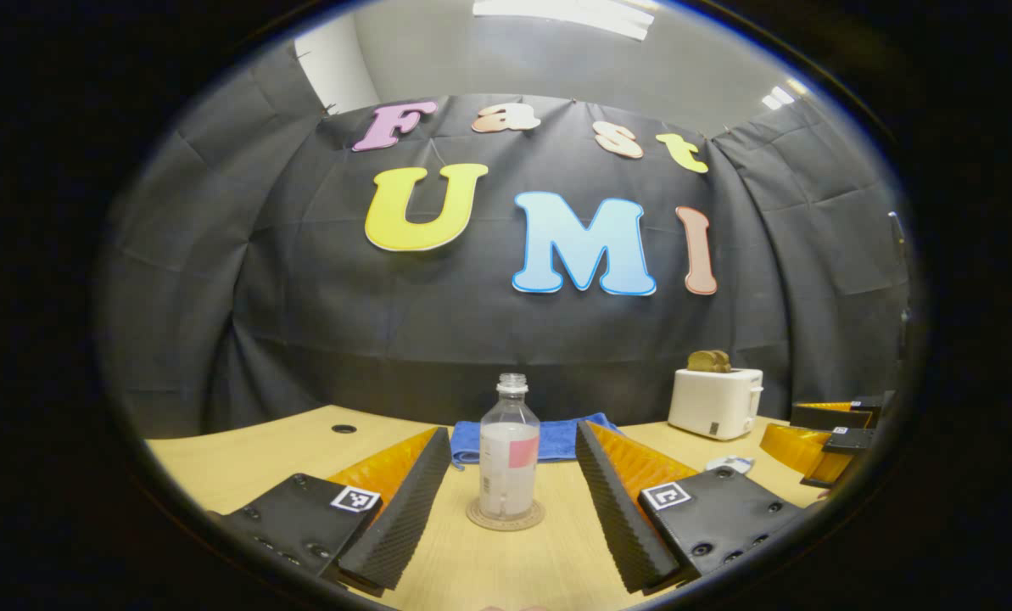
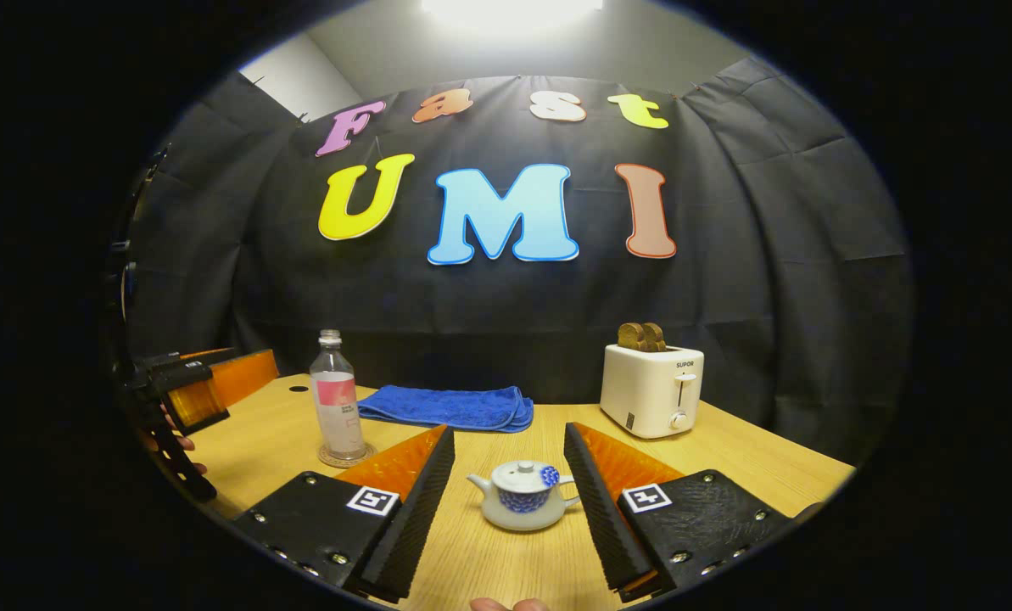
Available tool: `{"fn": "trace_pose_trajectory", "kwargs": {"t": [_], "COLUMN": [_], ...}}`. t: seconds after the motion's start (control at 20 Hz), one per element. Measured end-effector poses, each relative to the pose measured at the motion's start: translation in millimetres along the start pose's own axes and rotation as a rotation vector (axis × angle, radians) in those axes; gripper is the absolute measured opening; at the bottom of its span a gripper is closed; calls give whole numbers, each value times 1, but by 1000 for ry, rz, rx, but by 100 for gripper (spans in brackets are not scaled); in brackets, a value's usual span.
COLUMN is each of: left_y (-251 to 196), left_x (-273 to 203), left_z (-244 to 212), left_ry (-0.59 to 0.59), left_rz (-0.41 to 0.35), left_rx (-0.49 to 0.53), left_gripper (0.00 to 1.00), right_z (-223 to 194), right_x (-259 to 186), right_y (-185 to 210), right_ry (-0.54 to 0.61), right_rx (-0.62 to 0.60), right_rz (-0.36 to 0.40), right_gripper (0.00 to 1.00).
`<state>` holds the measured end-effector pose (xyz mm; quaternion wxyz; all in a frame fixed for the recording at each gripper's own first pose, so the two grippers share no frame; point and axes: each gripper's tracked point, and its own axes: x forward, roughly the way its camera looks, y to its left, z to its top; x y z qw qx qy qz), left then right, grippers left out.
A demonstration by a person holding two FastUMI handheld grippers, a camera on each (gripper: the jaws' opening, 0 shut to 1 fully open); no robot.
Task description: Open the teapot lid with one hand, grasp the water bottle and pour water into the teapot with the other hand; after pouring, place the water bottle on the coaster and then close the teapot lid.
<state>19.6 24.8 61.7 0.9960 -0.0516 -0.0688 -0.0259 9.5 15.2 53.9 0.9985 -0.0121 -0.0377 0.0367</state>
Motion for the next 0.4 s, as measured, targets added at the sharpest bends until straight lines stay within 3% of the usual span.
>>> {"fn": "trace_pose_trajectory", "kwargs": {"t": [0.15, 0.4], "left_y": [-10, 2], "left_x": [-48, -79], "left_z": [4, -1], "left_ry": [4, 12], "left_rz": [14, 57], "left_rx": [-27, -38], "left_gripper": [100, 100], "right_z": [9, -6], "right_x": [-48, -69], "right_y": [14, 18], "right_ry": [-9, 9], "right_rx": [25, 34], "right_rz": [-12, -19], "right_gripper": [81, 81]}}
